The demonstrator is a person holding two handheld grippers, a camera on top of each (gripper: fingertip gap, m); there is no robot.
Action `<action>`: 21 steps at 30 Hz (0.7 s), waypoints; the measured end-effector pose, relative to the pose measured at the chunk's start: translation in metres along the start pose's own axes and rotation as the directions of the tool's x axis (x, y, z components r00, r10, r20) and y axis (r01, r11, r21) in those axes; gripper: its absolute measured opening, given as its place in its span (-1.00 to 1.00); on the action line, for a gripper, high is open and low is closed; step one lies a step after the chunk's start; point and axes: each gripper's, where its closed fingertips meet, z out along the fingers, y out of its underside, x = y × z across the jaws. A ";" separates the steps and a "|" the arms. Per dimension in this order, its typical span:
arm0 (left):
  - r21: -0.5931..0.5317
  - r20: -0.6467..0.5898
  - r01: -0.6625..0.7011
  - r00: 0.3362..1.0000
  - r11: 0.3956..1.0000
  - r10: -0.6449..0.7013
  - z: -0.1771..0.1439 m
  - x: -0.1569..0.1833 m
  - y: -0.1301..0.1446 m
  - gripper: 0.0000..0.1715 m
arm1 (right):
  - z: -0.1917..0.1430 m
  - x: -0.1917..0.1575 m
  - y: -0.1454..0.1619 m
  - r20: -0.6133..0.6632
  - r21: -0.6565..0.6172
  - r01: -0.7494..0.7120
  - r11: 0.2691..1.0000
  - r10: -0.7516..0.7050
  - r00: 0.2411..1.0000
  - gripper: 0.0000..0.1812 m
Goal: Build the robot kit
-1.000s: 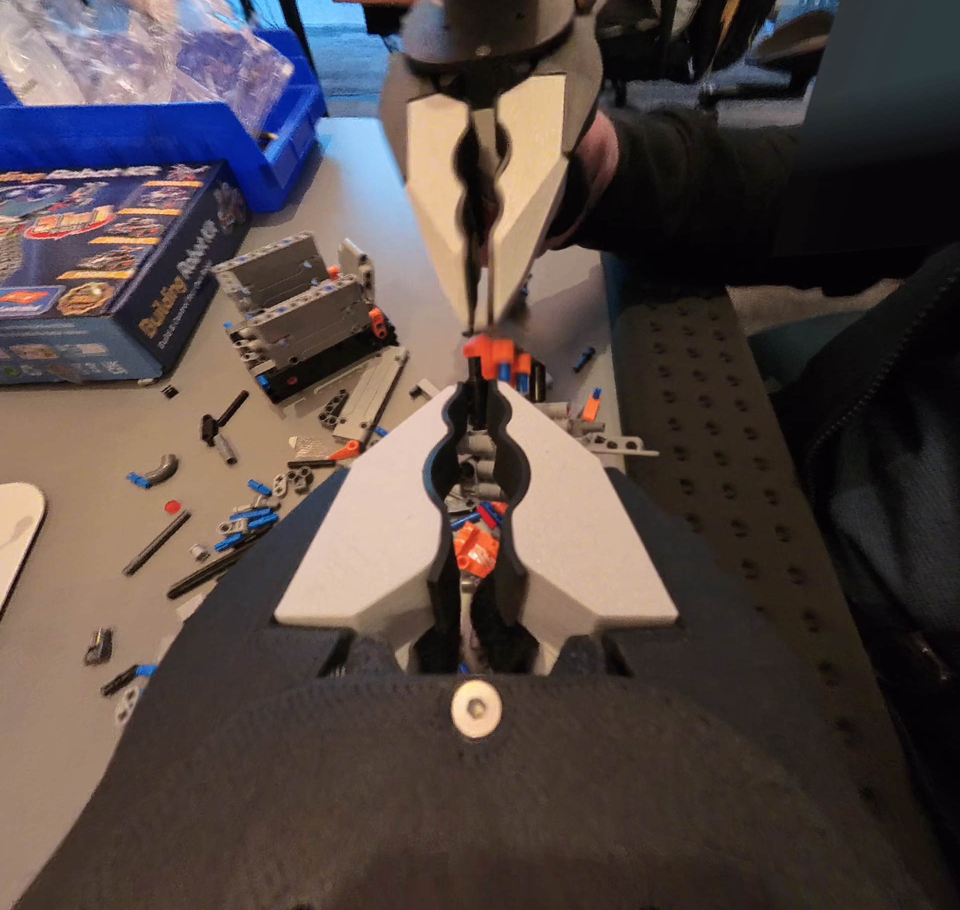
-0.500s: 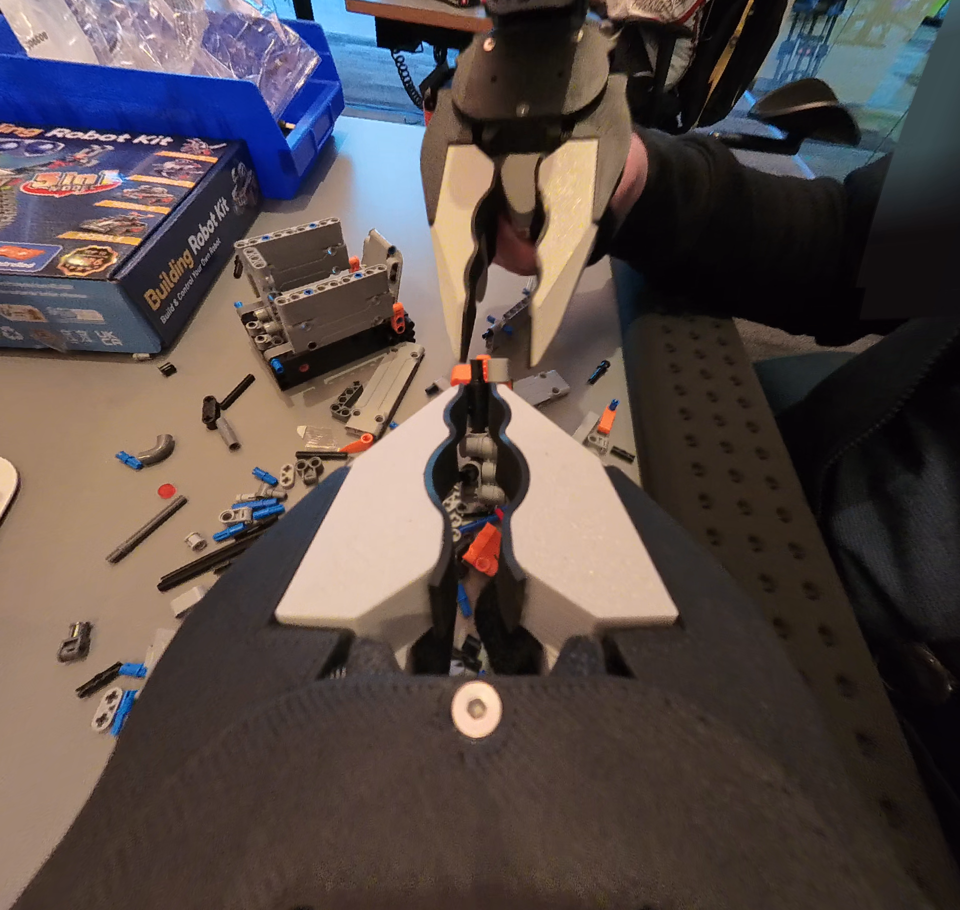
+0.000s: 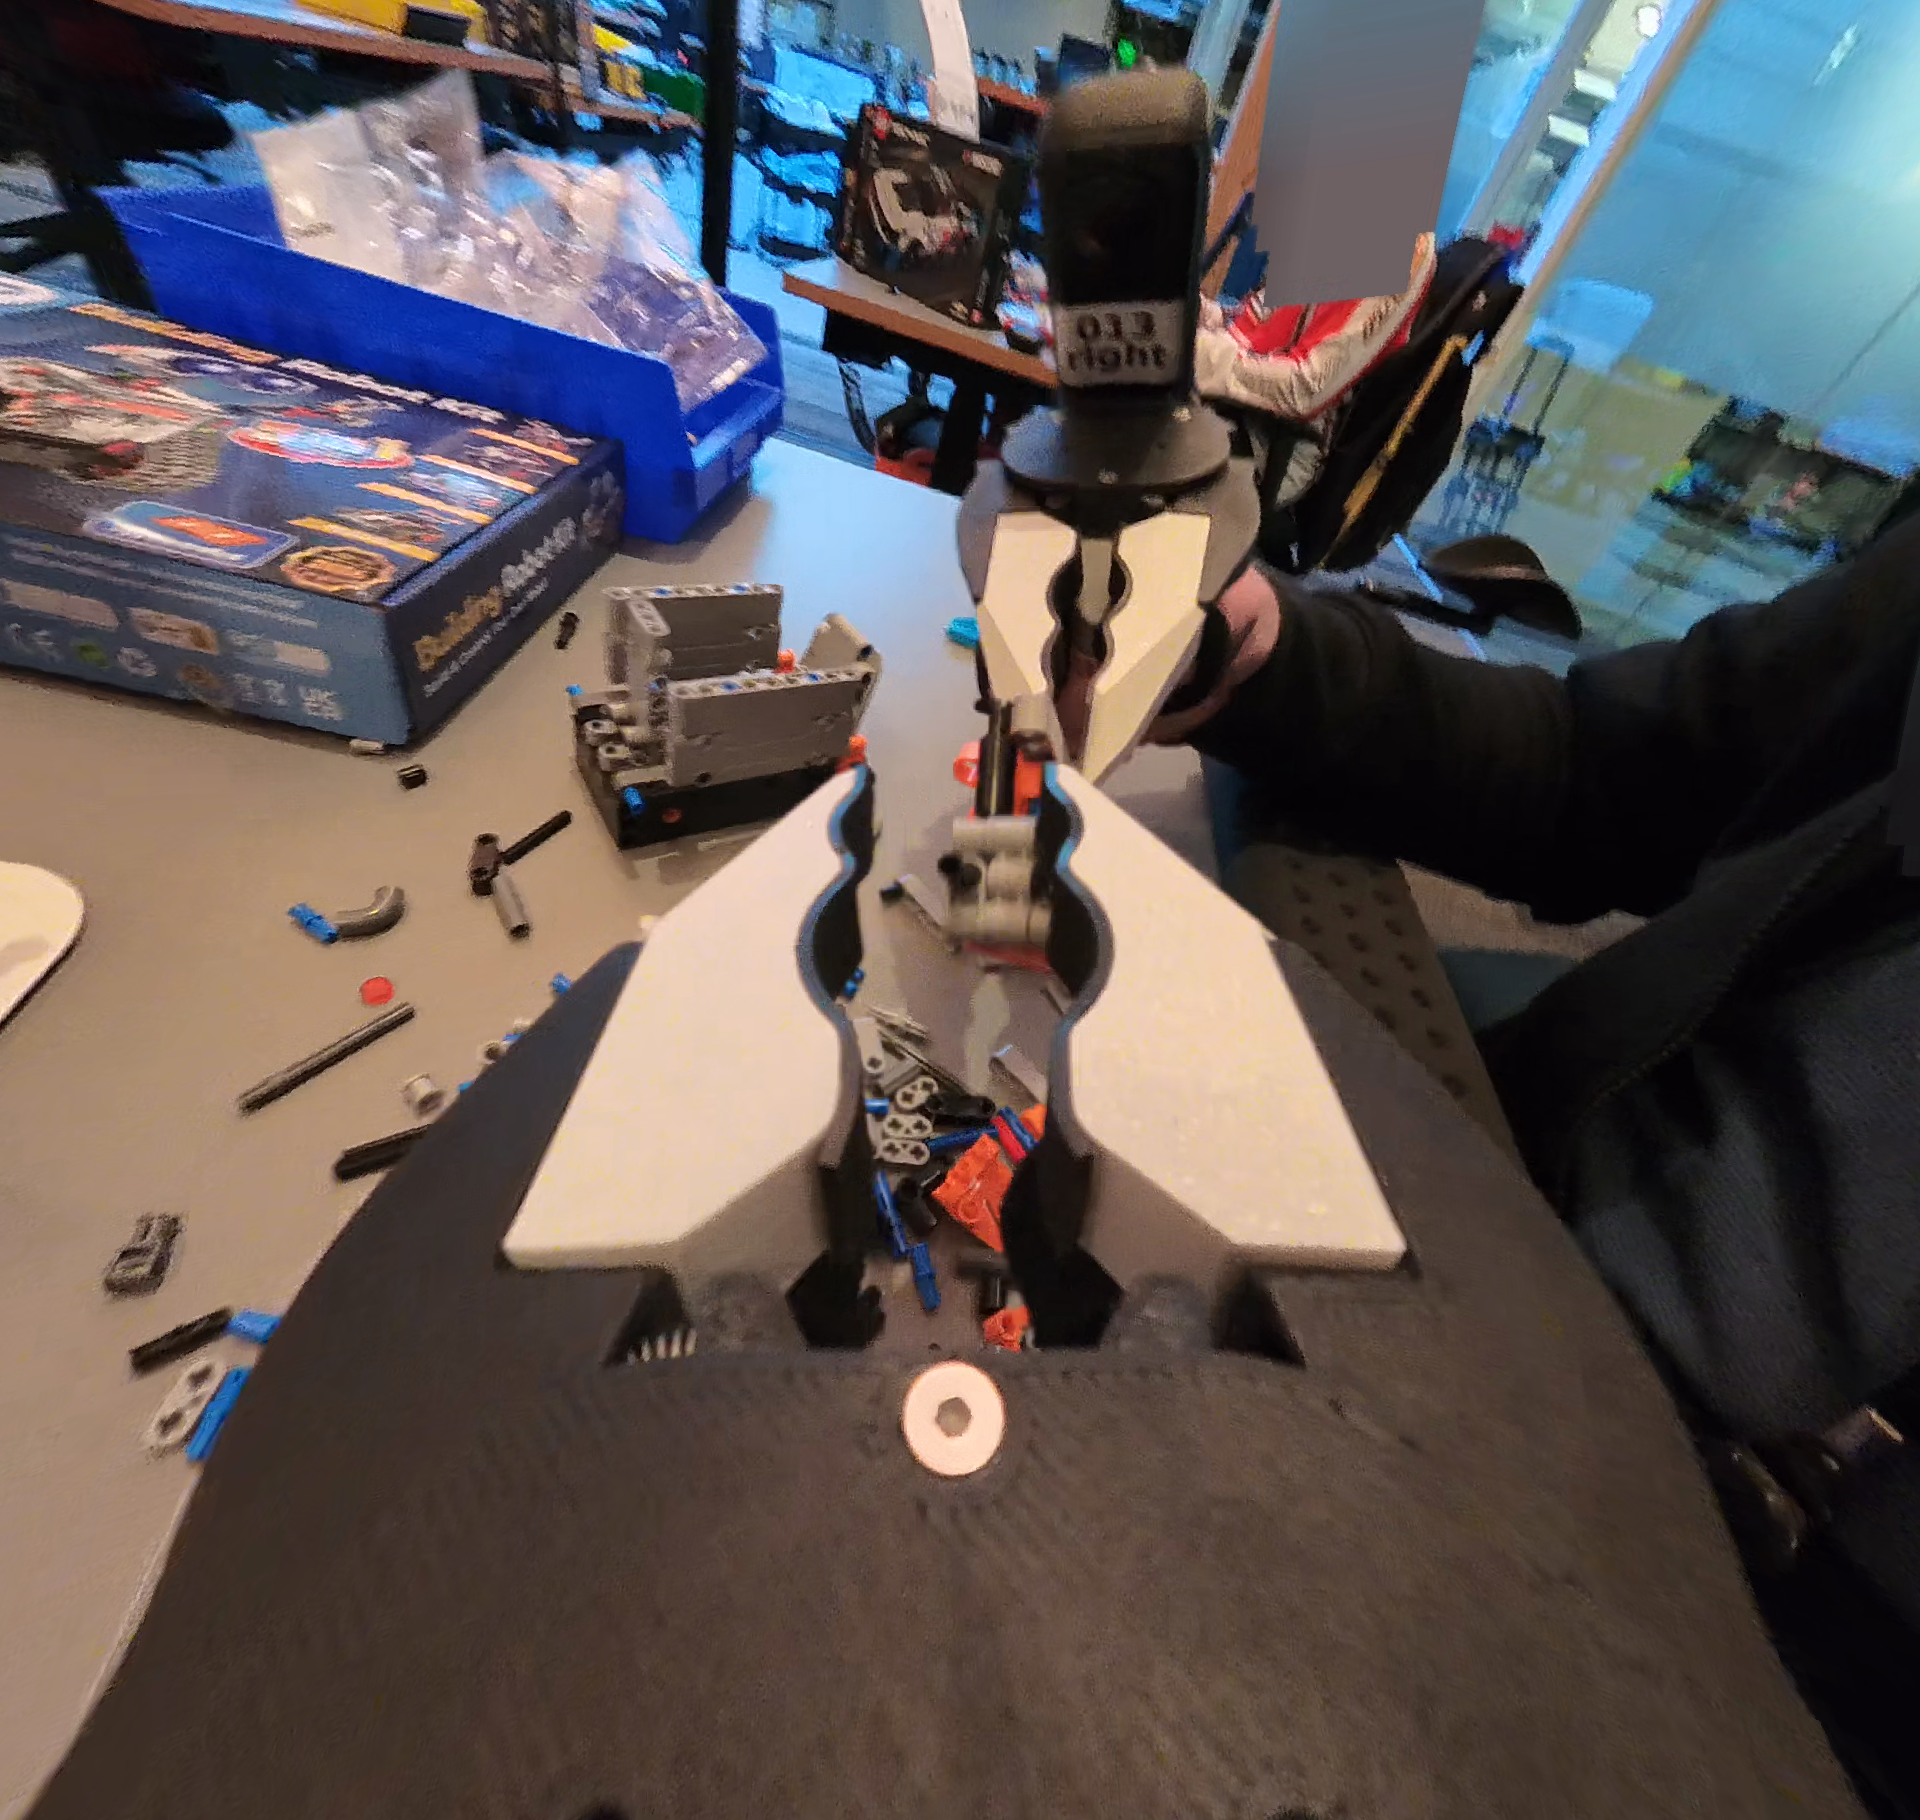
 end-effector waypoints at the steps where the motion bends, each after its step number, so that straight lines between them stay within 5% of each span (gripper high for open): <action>1: 0.037 0.002 0.025 1.000 0.999 -0.025 -0.007 -0.002 -0.005 -0.63 | -0.003 0.001 -0.005 0.003 0.034 -0.016 0.999 0.016 1.000 -0.95; 6: 0.132 -0.030 0.140 0.990 0.981 -0.137 -0.027 -0.008 -0.014 -0.53 | -0.022 0.007 -0.029 0.024 0.210 -0.080 0.974 0.076 0.997 -0.95; 13: -0.039 -0.136 0.142 0.980 0.989 -0.146 0.026 0.020 0.017 -0.32 | -0.021 0.001 -0.047 0.075 0.328 -0.122 0.937 0.103 0.992 -0.94; 17: 0.050 -0.165 0.104 0.982 0.993 -0.094 0.042 0.033 0.000 -0.24 | -0.017 0.002 -0.049 0.074 0.354 -0.145 0.924 0.127 0.989 -0.95; 21: 0.201 -0.148 0.185 0.976 0.962 -0.157 0.036 0.023 -0.023 -0.41 | -0.018 0.008 -0.052 0.045 0.392 -0.151 0.907 0.145 0.988 -0.95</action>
